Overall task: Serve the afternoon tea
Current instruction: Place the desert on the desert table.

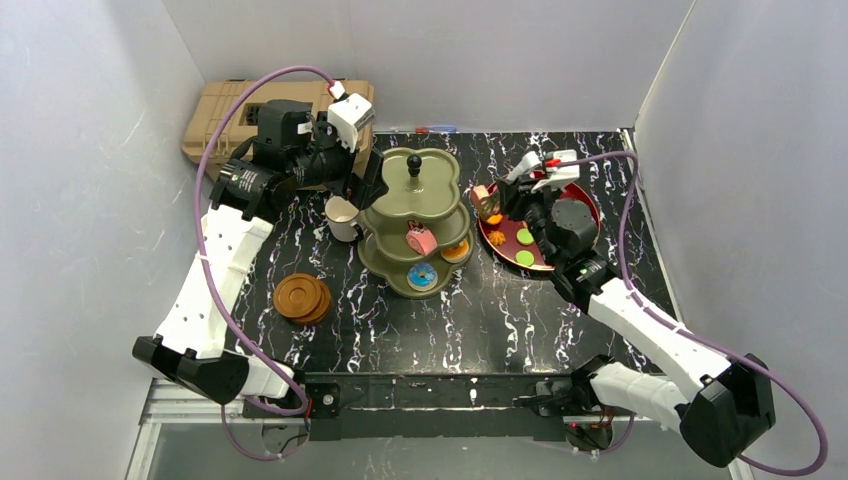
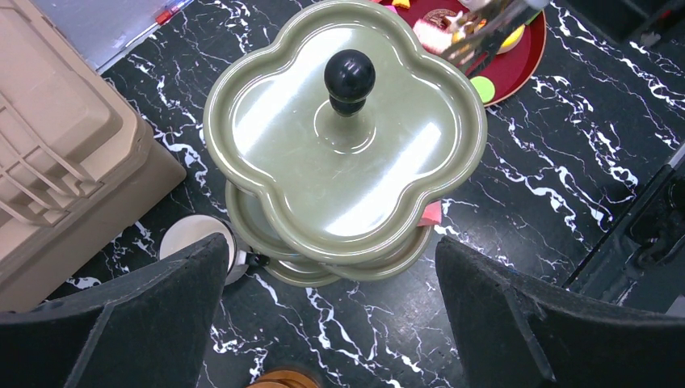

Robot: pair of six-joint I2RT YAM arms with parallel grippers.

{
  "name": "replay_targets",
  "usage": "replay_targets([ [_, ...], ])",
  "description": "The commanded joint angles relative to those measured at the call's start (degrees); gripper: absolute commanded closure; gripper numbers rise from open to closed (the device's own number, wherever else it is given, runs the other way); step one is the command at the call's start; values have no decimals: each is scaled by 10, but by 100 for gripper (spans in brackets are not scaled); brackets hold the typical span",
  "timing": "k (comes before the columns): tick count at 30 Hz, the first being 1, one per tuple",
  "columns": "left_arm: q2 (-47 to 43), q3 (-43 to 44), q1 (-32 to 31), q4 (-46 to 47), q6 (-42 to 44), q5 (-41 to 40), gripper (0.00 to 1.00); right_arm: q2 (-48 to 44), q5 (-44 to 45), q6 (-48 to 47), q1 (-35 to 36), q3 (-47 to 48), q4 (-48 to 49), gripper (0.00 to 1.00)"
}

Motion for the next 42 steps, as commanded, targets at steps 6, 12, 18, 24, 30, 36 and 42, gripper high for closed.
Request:
replay_targets([
  [6,-19,22,0,-17,-4,1,2,7,-92,49,29,33,15,91],
  [12,-24,18,0,-17,-1,0,2,12,-100,56,34,40,28,91],
  [18,-24,17,0,-18,-1,0,1,15,-104,56,39,59,23,90],
  [24,-23,18,0,-15,-2,1,1,35,-100,62,51,63,38,89],
  [30,-26,18,0,-15,1,-3,0,61,-97,54,58,70,43,85],
  [36,-24,18,0,-15,0,-1,1,56,-95,55,59,63,44,65],
  [42,-22,19,0,-13,-4,0,1,37,-82,55,59,64,40,51],
])
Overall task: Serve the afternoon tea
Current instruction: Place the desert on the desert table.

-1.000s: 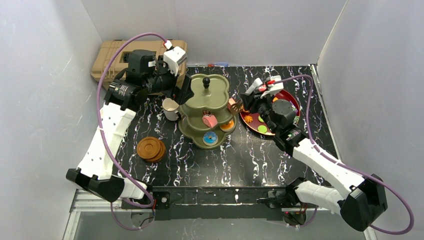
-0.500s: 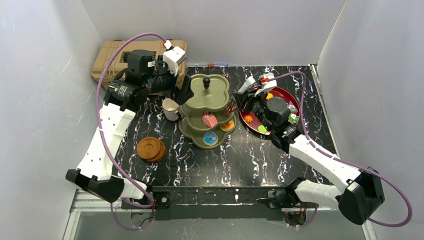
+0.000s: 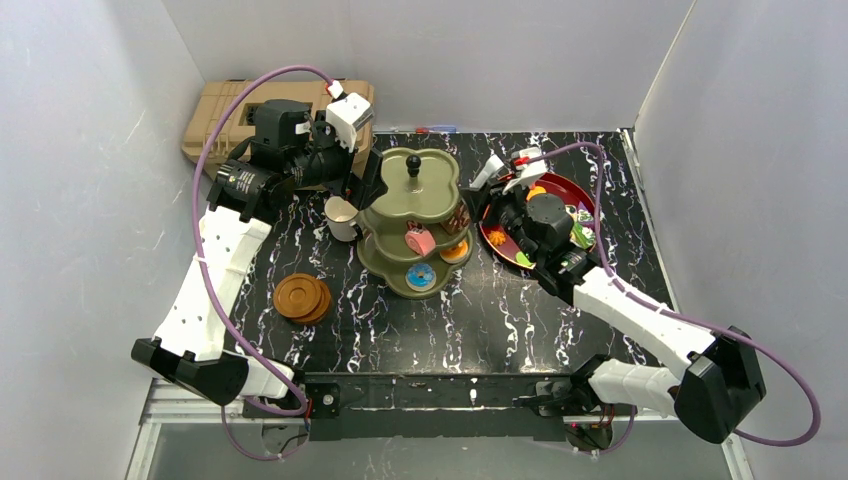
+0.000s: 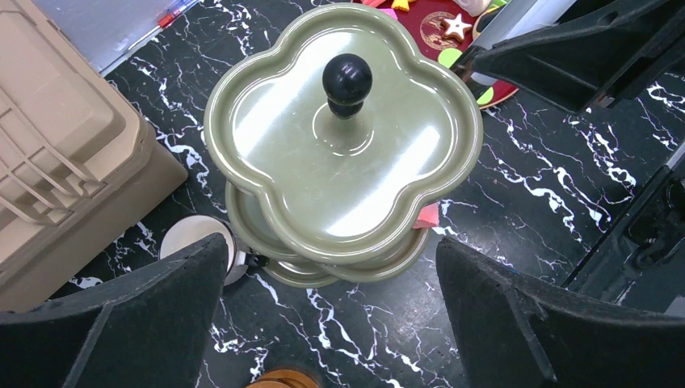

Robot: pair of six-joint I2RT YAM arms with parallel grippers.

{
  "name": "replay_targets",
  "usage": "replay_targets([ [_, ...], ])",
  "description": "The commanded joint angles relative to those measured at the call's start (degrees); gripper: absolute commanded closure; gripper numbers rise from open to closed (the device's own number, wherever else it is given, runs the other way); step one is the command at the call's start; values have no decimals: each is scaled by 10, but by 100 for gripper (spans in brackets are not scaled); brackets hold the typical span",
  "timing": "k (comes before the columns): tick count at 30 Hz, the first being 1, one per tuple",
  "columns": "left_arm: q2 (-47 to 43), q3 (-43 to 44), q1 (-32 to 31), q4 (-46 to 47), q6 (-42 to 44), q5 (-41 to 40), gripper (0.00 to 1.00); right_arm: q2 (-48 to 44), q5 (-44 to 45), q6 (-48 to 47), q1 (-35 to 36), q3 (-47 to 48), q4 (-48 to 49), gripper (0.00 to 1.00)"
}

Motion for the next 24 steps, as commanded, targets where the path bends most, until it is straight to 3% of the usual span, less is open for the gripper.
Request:
replay_targets([
  [1,-18,15,0,-8,-4,1,1,-31,16,2,2,28,47,49],
  [6,-20,15,0,-8,-3,-1,1,-34,12,8,2,25,46,44],
  [15,-21,15,0,-9,-1,-2,1,-75,58,-14,1,22,30,60],
  [24,-24,17,0,-11,-2,-3,1,-93,94,-36,-5,26,11,61],
])
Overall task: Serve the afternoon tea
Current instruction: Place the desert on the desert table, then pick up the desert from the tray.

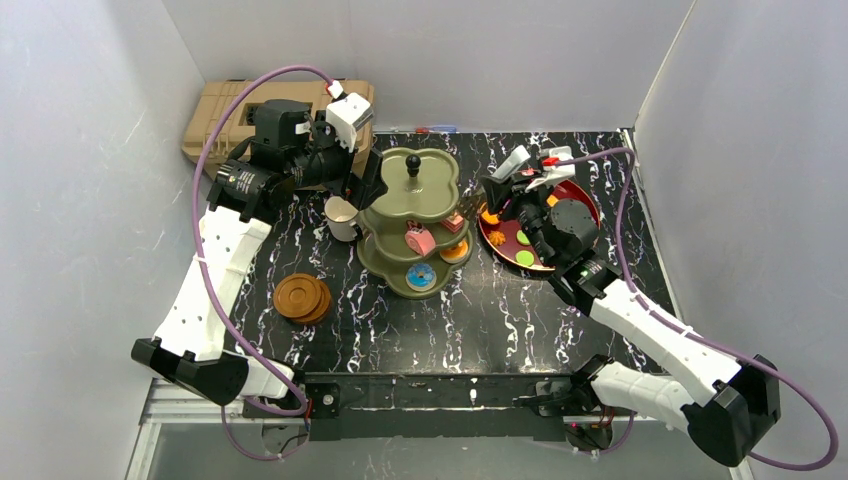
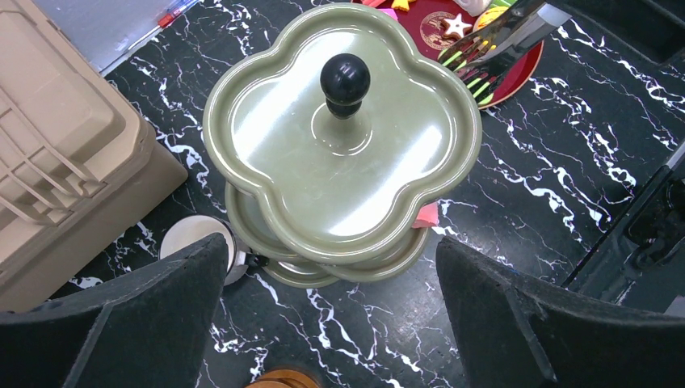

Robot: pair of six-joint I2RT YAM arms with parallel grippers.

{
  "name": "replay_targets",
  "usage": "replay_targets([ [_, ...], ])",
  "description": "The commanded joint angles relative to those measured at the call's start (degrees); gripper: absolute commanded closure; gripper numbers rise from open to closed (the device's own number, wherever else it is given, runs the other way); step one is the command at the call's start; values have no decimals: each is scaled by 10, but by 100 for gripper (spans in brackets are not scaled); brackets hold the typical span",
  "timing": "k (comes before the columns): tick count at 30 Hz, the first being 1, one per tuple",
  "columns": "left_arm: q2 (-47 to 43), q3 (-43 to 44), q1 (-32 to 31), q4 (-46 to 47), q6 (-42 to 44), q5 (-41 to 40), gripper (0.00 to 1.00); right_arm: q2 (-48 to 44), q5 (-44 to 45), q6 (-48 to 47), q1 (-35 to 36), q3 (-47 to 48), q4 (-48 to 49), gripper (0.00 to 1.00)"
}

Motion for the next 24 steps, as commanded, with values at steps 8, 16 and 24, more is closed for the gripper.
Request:
replay_targets([
  [8,-25,11,0,-20,0,-4,1,-11,184,-43,-29,14,-38,67],
  [16,-27,2,0,-23,0,-3,1,-6,252,-8,-151,-51,-52,67],
  [24,-31,-2,0,-23,-3,1,1,62,257,-1,-220,-57,-46,63],
])
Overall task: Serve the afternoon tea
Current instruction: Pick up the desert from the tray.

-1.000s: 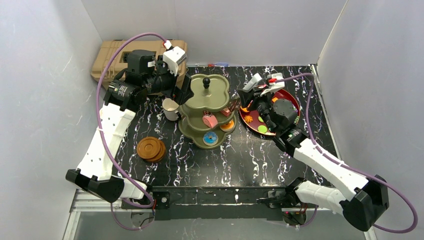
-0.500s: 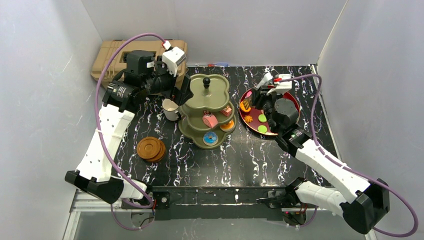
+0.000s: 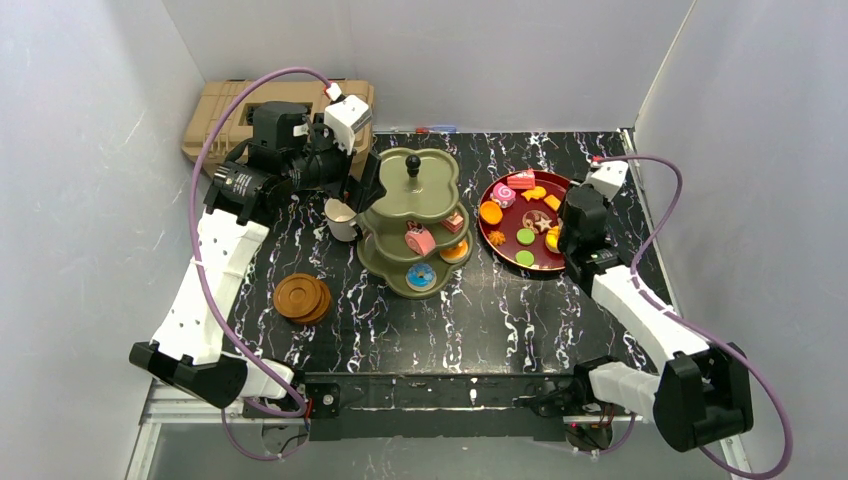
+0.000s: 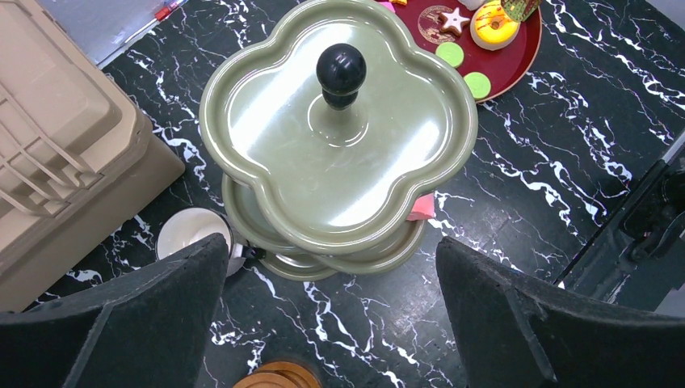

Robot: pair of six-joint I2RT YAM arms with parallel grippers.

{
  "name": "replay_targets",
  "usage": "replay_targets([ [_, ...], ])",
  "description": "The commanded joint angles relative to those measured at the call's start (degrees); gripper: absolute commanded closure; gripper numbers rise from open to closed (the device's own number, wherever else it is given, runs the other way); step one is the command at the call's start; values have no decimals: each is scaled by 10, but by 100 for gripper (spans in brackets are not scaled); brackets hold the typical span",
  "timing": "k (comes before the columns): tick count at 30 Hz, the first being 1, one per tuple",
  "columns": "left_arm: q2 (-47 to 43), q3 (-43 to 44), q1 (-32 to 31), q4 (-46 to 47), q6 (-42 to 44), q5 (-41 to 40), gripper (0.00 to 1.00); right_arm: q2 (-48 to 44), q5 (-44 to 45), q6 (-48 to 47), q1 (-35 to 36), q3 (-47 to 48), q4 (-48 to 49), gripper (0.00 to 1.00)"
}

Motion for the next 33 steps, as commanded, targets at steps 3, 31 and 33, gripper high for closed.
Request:
replay_targets([
  [3,-26,-6,0,-8,-1,1,1,9,23,14,-21,-15,34,56],
  [31,-31,-9,0,-9,12,-8,0,34,-75,52,-73,-72,114,51],
  [33,-30,-9,0,-9,12,-8,1,32,-82,53,-73,-73,116,56],
])
